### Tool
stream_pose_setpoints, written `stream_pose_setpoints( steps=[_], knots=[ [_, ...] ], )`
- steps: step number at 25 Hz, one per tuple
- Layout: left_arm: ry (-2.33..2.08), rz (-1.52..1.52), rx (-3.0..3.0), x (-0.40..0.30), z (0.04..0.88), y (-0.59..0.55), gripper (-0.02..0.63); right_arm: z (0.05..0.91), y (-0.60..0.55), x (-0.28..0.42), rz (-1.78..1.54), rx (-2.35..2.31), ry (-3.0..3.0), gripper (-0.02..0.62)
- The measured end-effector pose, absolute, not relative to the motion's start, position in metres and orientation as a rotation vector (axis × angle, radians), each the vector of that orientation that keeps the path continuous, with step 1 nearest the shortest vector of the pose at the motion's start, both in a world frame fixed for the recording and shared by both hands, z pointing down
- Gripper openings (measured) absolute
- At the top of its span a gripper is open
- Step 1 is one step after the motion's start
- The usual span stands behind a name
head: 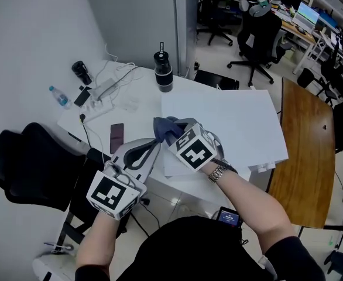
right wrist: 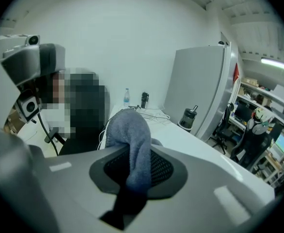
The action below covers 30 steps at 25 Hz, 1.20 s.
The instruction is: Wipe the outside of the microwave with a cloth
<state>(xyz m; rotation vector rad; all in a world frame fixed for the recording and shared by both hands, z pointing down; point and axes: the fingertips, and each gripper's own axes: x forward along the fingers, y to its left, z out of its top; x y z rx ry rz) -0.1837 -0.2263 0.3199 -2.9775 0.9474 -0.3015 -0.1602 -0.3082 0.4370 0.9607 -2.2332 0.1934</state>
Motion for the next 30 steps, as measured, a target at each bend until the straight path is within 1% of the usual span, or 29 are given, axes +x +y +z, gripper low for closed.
stream_pose_setpoints(
  steps=[6,13,21,27,30],
  knots=[
    [0.912,-0.294,-2.988,-0.176,0.319,-0.226,0.005,0.437,-0.307,-0.142,0.205,0.989,-2.204,0.066],
    [0.874,-0.299,-3.010,-0.154,0.323,-0.222,0.005,0.438,-0.305,-0.099,0.228,1.046,-2.171,0.066],
    [0.841,-0.260,-2.994,-0.114,0.317,-0.223,0.005,0.436,-0.298,-0.039,0.251,1.091,-2.150,0.066],
    [0.834,-0.320,-3.025,-0.076,0.318,-0.218,0.005,0.438,-0.294,0.003,0.267,1.091,-2.150,0.066],
    [0.818,-0.303,-3.000,-0.057,0.316,-0.217,0.005,0.438,-0.292,0.028,0.269,1.101,-2.147,0.066]
  ],
)
